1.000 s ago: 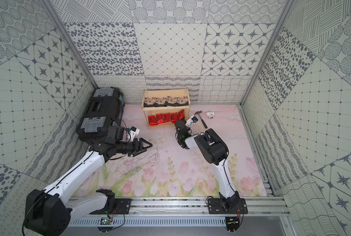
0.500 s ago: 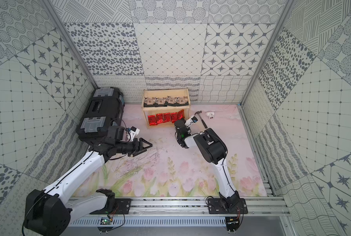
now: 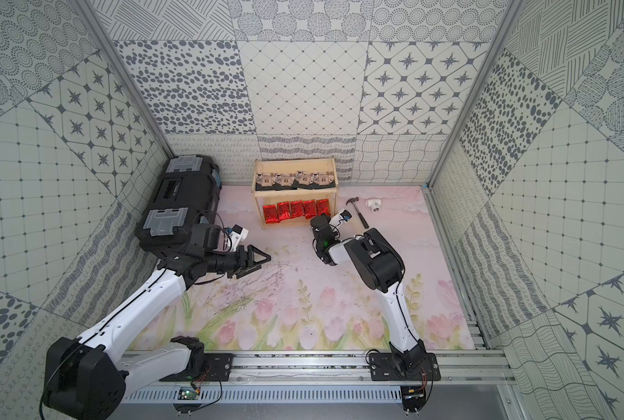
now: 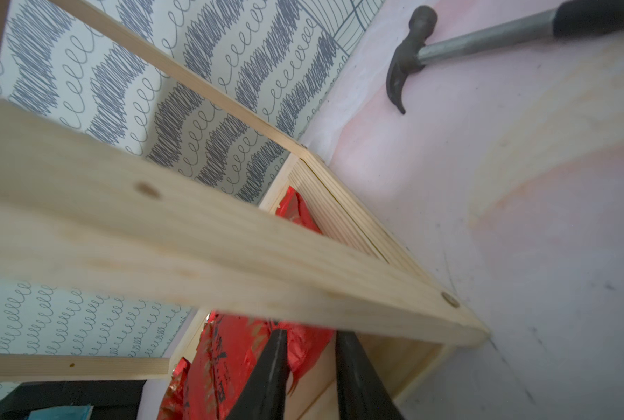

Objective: Place the tea bags on the shelf by color
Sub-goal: Place the tea bag on the shelf, then reset both arms

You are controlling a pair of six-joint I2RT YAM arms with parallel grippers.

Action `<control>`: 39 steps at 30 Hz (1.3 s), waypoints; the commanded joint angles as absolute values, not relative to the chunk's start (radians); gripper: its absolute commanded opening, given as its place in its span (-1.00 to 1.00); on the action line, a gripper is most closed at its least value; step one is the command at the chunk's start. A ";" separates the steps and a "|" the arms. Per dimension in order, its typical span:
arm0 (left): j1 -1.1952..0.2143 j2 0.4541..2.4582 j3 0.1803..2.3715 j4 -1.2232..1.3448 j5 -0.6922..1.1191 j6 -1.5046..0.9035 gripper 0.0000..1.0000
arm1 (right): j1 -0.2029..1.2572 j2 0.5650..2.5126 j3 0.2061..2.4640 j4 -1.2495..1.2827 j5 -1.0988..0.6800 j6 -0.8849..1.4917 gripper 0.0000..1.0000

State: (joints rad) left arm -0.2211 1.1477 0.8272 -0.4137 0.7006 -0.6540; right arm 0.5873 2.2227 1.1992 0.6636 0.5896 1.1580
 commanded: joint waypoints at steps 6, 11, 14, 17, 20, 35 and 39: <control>-0.215 1.137 0.827 -0.393 0.731 -0.653 0.41 | 0.624 2.051 1.119 0.525 0.550 1.130 0.01; -0.214 1.119 0.836 -0.418 0.628 -0.642 0.45 | 0.714 1.876 0.991 0.433 0.559 1.098 0.16; -0.224 1.058 0.827 -0.429 0.389 -0.644 0.58 | 0.805 1.680 0.846 0.396 0.619 0.965 0.37; -0.268 0.958 0.776 -0.405 -0.047 -0.695 0.98 | 0.798 1.421 0.647 0.389 0.581 0.812 0.46; -0.287 0.870 0.699 -0.289 -0.248 -0.631 0.99 | 0.751 1.165 0.442 0.471 0.643 0.618 0.43; -0.081 1.255 0.391 0.590 -0.103 -0.037 0.98 | 0.010 1.139 0.177 0.884 0.120 0.034 0.43; -0.079 1.402 0.392 0.736 0.010 0.018 0.93 | -0.052 1.396 0.289 0.930 -0.034 0.111 0.34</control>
